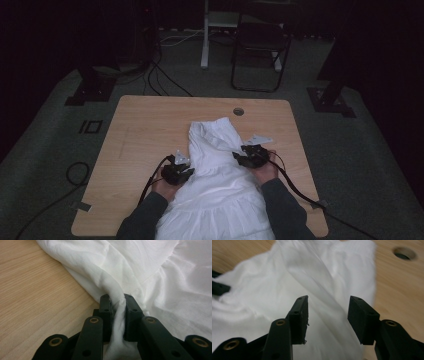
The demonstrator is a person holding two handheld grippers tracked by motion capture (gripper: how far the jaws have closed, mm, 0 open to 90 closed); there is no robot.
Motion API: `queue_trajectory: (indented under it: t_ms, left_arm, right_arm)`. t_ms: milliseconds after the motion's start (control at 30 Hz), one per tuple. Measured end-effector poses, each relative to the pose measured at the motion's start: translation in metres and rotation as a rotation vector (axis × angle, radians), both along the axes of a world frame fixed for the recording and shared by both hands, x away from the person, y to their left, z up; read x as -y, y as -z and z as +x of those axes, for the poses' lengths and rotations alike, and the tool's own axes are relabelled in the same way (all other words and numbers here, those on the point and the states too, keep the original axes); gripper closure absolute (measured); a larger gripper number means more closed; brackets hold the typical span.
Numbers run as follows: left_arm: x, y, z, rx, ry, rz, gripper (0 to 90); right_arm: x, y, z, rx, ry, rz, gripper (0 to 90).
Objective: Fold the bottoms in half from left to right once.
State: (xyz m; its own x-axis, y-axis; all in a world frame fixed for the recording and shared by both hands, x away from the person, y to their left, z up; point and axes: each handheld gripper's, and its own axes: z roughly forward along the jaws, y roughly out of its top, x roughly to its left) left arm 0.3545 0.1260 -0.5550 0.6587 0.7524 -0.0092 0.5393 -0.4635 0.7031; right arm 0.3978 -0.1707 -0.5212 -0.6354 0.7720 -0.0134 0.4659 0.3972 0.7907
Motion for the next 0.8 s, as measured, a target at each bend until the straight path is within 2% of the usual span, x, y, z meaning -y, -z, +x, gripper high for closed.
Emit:
queue_trajectory:
  t_ms: [33, 100, 133, 167, 200, 233, 267, 300, 367, 400, 433, 467, 500, 567, 600, 633, 667, 700, 733, 767, 800]
  left_arm:
    - [0.0, 0.0, 0.0, 0.003, 0.001, 0.002, 79.6]
    - [0.0, 0.0, 0.0, 0.004, 0.001, 0.0, 79.5]
    - [0.0, 0.0, 0.0, 0.004, 0.003, 0.0, 79.5]
    - [0.0, 0.0, 0.0, 0.002, 0.003, -0.001, 79.4]
    - [0.0, 0.0, 0.0, 0.006, 0.002, 0.001, 79.3]
    - [0.0, 0.0, 0.0, 0.006, 0.002, 0.001, 79.2]
    - [0.0, 0.0, 0.0, 0.008, 0.003, 0.002, 79.2]
    - [0.0, 0.0, 0.0, 0.008, 0.003, 0.004, 79.2]
    - [0.0, 0.0, 0.0, 0.006, 0.0, 0.003, 79.1]
    - [0.0, 0.0, 0.0, 0.006, 0.0, 0.005, 78.8]
    - [-0.001, 0.0, 0.0, 0.005, -0.002, 0.003, 78.2]
    - [-0.001, 0.0, 0.0, 0.005, -0.002, 0.003, 77.8]
    - [-0.001, 0.0, 0.0, 0.004, -0.004, 0.002, 77.3]
    - [-0.001, 0.0, 0.0, 0.0, -0.01, -0.003, 76.4]
    - [-0.002, -0.001, 0.002, -0.018, -0.018, -0.001, 70.0]
    - [-0.002, -0.001, 0.002, -0.018, -0.018, -0.001, 65.7]
    - [-0.002, -0.002, 0.003, -0.023, -0.014, 0.007, 62.2]
    - [-0.002, -0.004, 0.004, -0.019, -0.006, 0.022, 62.2]
    - [-0.002, -0.007, 0.004, -0.004, -0.004, 0.033, 59.4]
    - [-0.003, -0.014, 0.008, 0.012, -0.008, 0.026, 56.2]
    - [-0.002, -0.017, 0.012, 0.023, -0.016, 0.019, 55.0]
  right_arm:
    - [-0.014, 0.001, 0.011, -0.002, -0.03, -0.021, 49.1]
    - [-0.024, 0.005, 0.023, -0.021, -0.052, -0.035, 51.0]
    - [-0.024, 0.005, 0.023, -0.021, -0.052, -0.035, 51.0]
    - [-0.026, 0.007, 0.028, -0.037, -0.063, -0.038, 60.8]
    - [-0.025, 0.009, 0.036, -0.041, -0.042, -0.053, 85.1]
    - [-0.021, 0.007, 0.04, -0.021, 0.014, -0.062, 89.0]
    - [-0.021, 0.007, 0.04, -0.021, 0.014, -0.062, 89.0]
    - [-0.013, 0.004, 0.045, -0.005, 0.072, -0.035, 89.6]
    - [0.003, 0.0, 0.057, -0.01, 0.19, 0.026, 89.8]
    - [0.011, 0.0, 0.063, -0.03, 0.233, 0.058, 89.7]
    - [0.02, 0.006, 0.073, -0.078, 0.279, 0.074, 89.6]
    - [0.02, 0.006, 0.073, -0.078, 0.279, 0.074, 89.6]
    - [0.02, 0.015, 0.077, -0.114, 0.29, 0.044, 89.5]
    - [0.018, 0.019, 0.077, -0.119, 0.287, 0.027, 89.2]
    - [0.014, 0.025, 0.076, -0.13, 0.279, 0.008, 81.8]
    - [0.013, 0.027, 0.076, -0.141, 0.281, 0.006, 73.2]
    - [0.013, 0.027, 0.076, -0.136, 0.282, 0.006, 67.7]
    - [0.013, 0.027, 0.076, -0.136, 0.282, 0.006, 67.7]
    - [0.014, 0.025, 0.074, -0.118, 0.275, 0.015, 63.1]
    - [0.014, 0.018, 0.07, -0.075, 0.274, 0.025, 57.2]
    - [0.014, 0.015, 0.068, -0.051, 0.272, 0.031, 56.4]
